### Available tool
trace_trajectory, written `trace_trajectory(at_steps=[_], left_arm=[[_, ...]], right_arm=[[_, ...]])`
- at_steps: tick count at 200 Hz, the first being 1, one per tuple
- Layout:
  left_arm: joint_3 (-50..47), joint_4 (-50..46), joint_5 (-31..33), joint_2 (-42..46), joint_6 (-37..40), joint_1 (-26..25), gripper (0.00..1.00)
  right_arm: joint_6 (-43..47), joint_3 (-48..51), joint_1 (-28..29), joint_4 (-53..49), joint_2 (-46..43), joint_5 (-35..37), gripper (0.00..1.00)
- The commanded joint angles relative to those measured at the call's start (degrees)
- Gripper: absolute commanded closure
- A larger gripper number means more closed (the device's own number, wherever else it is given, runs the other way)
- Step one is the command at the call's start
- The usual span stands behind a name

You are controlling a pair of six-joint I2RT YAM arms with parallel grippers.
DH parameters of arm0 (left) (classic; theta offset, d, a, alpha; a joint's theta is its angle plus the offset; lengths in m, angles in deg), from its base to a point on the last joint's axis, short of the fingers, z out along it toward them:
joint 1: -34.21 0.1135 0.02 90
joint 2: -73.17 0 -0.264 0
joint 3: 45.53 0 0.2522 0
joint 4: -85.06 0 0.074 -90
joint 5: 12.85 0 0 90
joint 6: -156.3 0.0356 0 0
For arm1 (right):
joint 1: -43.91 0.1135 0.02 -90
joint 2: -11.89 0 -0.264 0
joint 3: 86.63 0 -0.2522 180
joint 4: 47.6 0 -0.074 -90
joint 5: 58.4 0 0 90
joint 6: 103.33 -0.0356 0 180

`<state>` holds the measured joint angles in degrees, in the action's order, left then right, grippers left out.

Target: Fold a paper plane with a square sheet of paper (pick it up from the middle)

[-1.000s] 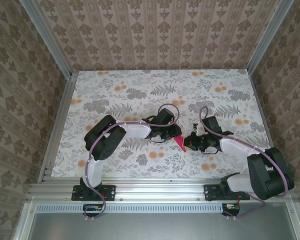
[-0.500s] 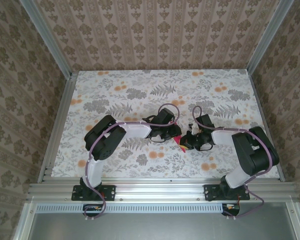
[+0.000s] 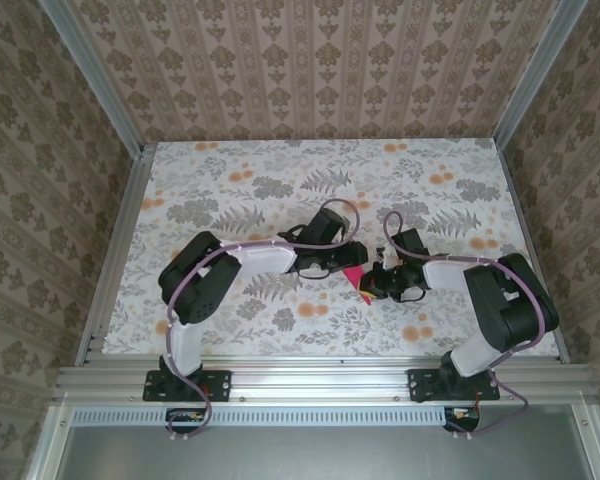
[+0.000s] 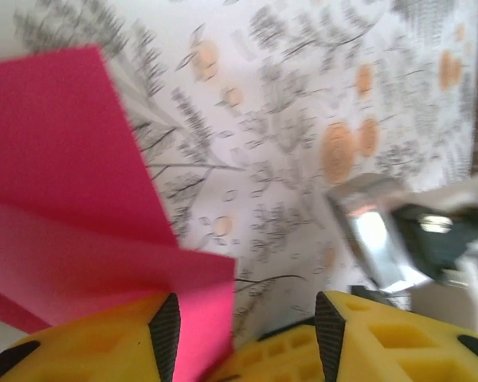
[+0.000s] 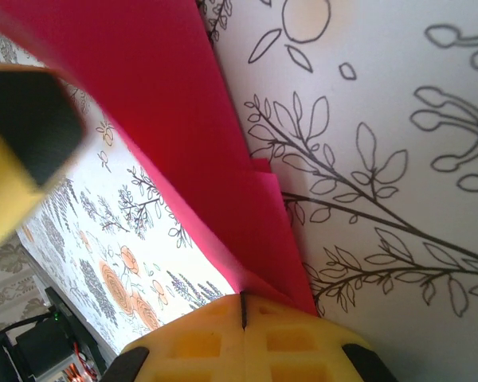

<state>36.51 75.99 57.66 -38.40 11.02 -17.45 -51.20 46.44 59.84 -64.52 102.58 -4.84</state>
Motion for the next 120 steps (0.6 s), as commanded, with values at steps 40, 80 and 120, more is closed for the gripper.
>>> trace_trajectory(at_steps=[40,80,120], left_arm=[[-10.70,10.20,1.18,8.13,2.99,-0.74,0.58],[-11.76,17.04,1.52,5.13,1.87,-1.56,0.61],[-9.56,17.68,2.08,1.10,1.27,-1.49,0.62]], right_arm=[[0.82,1.35,0.27,-5.72,2.87,7.18,1.00],[1.04,1.17,0.25,-5.89,3.13,7.05,1.00],[1.00,1.18,0.27,-5.81,3.22,6.92,1.00]])
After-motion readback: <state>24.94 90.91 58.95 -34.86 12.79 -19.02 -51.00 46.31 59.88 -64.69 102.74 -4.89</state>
